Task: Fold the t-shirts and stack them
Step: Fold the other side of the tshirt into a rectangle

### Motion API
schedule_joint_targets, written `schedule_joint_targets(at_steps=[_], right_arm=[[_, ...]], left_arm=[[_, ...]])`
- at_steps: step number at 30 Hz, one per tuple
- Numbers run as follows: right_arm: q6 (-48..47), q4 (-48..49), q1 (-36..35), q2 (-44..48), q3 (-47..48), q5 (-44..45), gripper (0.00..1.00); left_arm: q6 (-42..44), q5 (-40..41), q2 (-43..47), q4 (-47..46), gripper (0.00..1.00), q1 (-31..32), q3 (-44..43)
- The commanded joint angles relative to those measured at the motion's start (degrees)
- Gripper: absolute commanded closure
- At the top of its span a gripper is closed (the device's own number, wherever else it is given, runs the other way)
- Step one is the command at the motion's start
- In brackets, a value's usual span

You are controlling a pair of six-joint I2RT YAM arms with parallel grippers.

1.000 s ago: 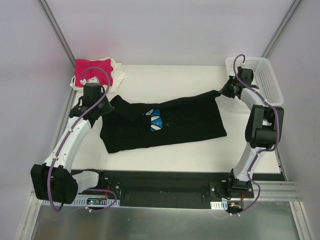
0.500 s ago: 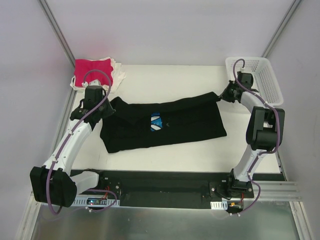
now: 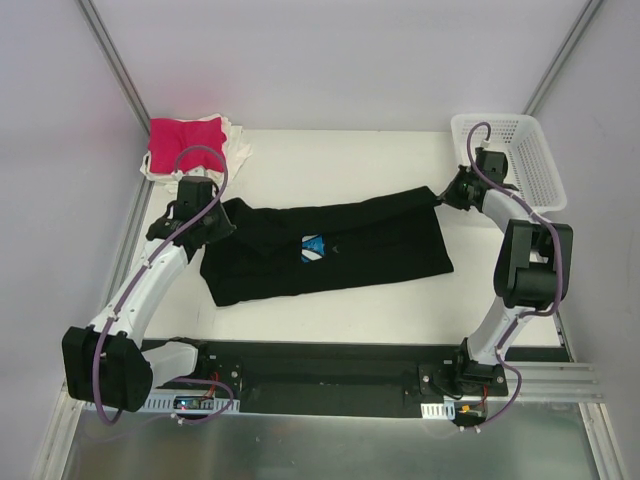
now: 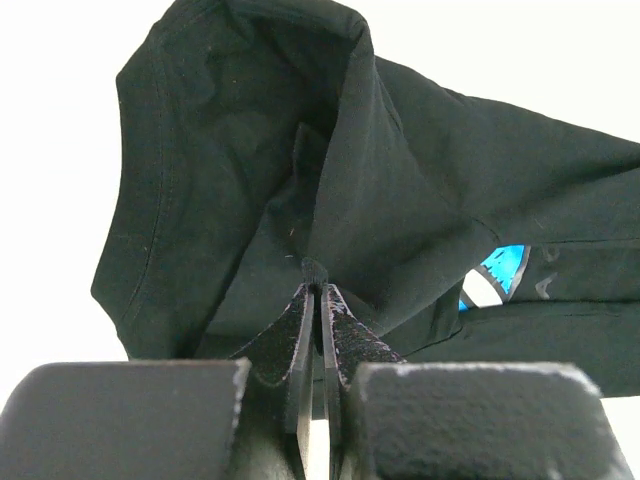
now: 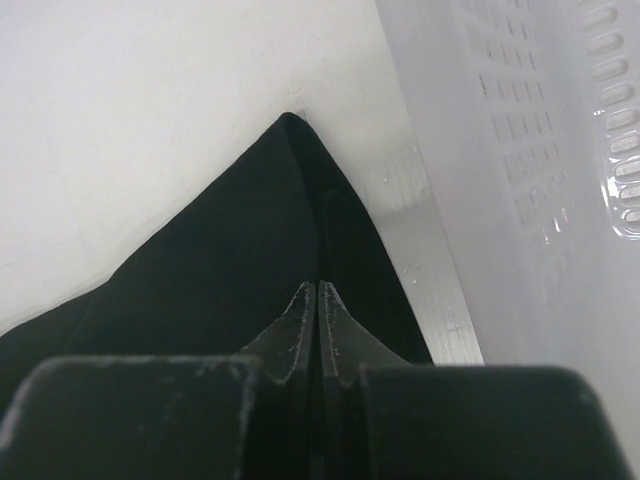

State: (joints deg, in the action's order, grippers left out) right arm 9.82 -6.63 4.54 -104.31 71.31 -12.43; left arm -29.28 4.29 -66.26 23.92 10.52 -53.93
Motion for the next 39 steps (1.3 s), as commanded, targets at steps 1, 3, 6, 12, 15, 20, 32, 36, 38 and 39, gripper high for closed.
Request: schedule_joint_targets(at_steps=[1,3,6,12,15,20,32,36,38,39], right_arm=[[0.11,1.36,0.65,4.38,-1.52,0.12,0.99],[0.19,1.45,0.56,4.55,-2.40,0.12,0.99],[0.11,1.36,0.47,5.08,-3.36,0.30,0.99],[0.28,1.54,0.04,6.40,-5.30,0.74,0.99],[0.37,1.54,-0.14,6.32,-5.65,0.91,0.99],[0.37,1.54,-0.49,6.14,-6.18,1.26,0.94],[0.55,-0.13,-0.67,10.27,-5.39,3.29,0.66],[1.07,-0.48,-1.19,10.97,-3.55,2.50,0.72],[1.51,-0.05,-1.89,11.32,-3.11,2.14,0.73],[1.69,0.04,-2.16,11.76,-2.93,2.23,0.73]], left_arm=[[-0.78,-0.78,-0.10,0.69,1.00,0.64,0.23],[-0.78,-0.87,-0.10,0.60,1.00,0.81,0.14],[-0.87,-1.13,-0.36,0.51,1.00,0.90,-0.03],[-0.52,-1.57,-0.36,0.69,1.00,1.08,-0.38],[-0.08,-1.48,-0.45,0.69,1.00,1.08,-0.82],[0.54,-1.75,-1.33,0.60,1.00,1.08,-1.44],[1.15,-1.66,-1.68,0.60,1.00,1.08,-1.35],[0.71,-2.27,-0.80,0.34,1.00,1.08,-0.74],[0.36,-2.80,-0.63,-0.36,1.00,1.08,0.40],[0.01,-2.97,-0.45,-0.54,0.94,1.16,0.84]])
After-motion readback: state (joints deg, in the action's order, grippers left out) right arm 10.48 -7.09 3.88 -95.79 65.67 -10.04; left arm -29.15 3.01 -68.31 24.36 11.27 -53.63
